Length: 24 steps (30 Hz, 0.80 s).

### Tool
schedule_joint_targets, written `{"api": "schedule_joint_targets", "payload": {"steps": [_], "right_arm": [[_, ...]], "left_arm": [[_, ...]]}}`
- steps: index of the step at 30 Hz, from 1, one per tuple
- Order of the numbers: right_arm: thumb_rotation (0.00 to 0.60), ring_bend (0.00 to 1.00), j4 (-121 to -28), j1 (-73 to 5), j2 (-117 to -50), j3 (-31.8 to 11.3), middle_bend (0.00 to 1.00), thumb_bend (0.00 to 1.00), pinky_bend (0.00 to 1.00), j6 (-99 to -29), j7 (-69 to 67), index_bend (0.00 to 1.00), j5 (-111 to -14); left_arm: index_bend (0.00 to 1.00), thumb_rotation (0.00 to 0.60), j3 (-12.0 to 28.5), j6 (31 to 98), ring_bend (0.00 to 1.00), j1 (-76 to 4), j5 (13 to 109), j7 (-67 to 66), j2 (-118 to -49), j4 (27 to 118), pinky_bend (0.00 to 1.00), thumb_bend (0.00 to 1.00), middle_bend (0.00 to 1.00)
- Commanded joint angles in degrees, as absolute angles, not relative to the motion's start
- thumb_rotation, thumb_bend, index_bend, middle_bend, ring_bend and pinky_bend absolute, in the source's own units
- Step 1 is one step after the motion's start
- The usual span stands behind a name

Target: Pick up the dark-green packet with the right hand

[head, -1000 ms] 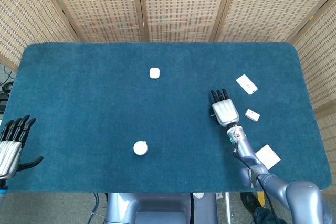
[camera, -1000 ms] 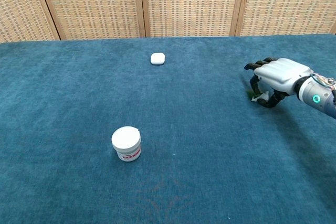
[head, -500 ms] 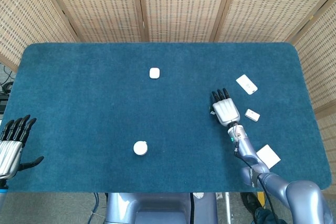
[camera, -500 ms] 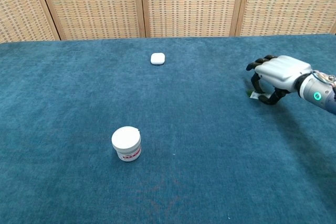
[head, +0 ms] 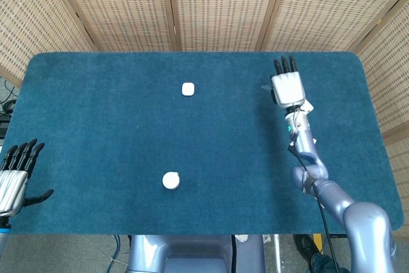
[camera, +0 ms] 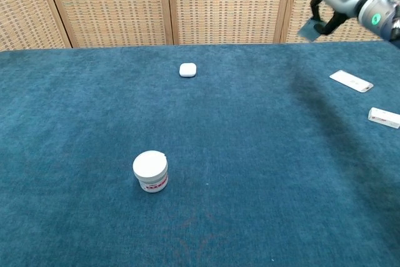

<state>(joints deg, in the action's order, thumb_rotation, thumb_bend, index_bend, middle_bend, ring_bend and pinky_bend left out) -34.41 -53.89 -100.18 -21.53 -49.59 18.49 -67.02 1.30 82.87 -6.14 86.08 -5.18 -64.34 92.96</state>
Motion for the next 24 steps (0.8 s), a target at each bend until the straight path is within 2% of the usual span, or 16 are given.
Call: {"api": "schedule_joint_targets", "payload": {"steps": [1, 2, 4, 6, 7, 10, 13, 20, 24], "right_arm": [[0.600, 0.00, -39.3, -52.4, -97.4, -21.7, 0.11, 0.58, 0.00, -53.4, 17.2, 0.61, -67.4], [0.600, 0.00, -41.8, -51.3, -96.3, -21.4, 0.09, 0.55, 0.00, -55.1, 16.6, 0.54, -68.0], [0.600, 0.00, -50.5, -47.1, -92.4, -20.6, 0.03, 0.38, 0.00, -61.4, 14.7, 0.24, -69.7], [0.600, 0.00, -57.1, -44.6, -89.3, -20.3, 0.00, 0.22, 0.00, -64.1, 15.2, 0.08, -69.8], [0.600, 0.00, -60.9, -43.0, -87.5, -20.1, 0.00, 0.15, 0.00, -65.7, 15.5, 0.04, -69.9], [0.600, 0.00, -71.6, -38.1, -82.4, -18.9, 0.00, 0.02, 0.00, -70.5, 16.1, 0.00, -70.4], [0.600, 0.00, -80.2, -32.6, -78.2, -16.3, 0.00, 0.00, 0.00, -76.5, 15.2, 0.00, -73.1], [0.600, 0.00, -87.5, -22.9, -73.3, -8.6, 0.00, 0.00, 0.00, -85.8, 12.8, 0.00, -80.3], [0.600, 0.00, -86.9, -17.6, -71.8, -3.4, 0.00, 0.00, 0.00, -91.4, 10.7, 0.00, -86.3]], "left_arm": [[0.00, 0.600, 1.3, 82.7, 0.00, -6.2, 86.2, -5.1, -64.2, 93.0, 0.00, 0.00, 0.00], [0.00, 0.600, 1.2, 82.6, 0.00, -6.3, 86.2, -5.0, -64.2, 93.0, 0.00, 0.00, 0.00], [0.00, 0.600, 1.2, 82.2, 0.00, -6.4, 86.1, -4.4, -63.9, 93.0, 0.00, 0.00, 0.00], [0.00, 0.600, 1.2, 82.1, 0.00, -6.5, 86.1, -4.0, -63.7, 93.1, 0.00, 0.00, 0.00], [0.00, 0.600, 1.2, 82.0, 0.00, -6.5, 86.1, -3.8, -63.6, 93.1, 0.00, 0.00, 0.00], [0.00, 0.600, 1.0, 82.0, 0.00, -6.5, 86.3, -3.0, -63.2, 93.1, 0.00, 0.00, 0.00], [0.00, 0.600, 0.6, 82.0, 0.00, -6.5, 87.0, -2.2, -62.8, 93.1, 0.00, 0.00, 0.00], [0.00, 0.600, -0.4, 82.4, 0.00, -6.2, 88.6, -1.4, -62.6, 92.6, 0.00, 0.00, 0.00], [0.00, 0.600, -1.1, 82.9, 0.00, -6.2, 90.5, -1.6, -63.1, 91.7, 0.00, 0.00, 0.00]]}}
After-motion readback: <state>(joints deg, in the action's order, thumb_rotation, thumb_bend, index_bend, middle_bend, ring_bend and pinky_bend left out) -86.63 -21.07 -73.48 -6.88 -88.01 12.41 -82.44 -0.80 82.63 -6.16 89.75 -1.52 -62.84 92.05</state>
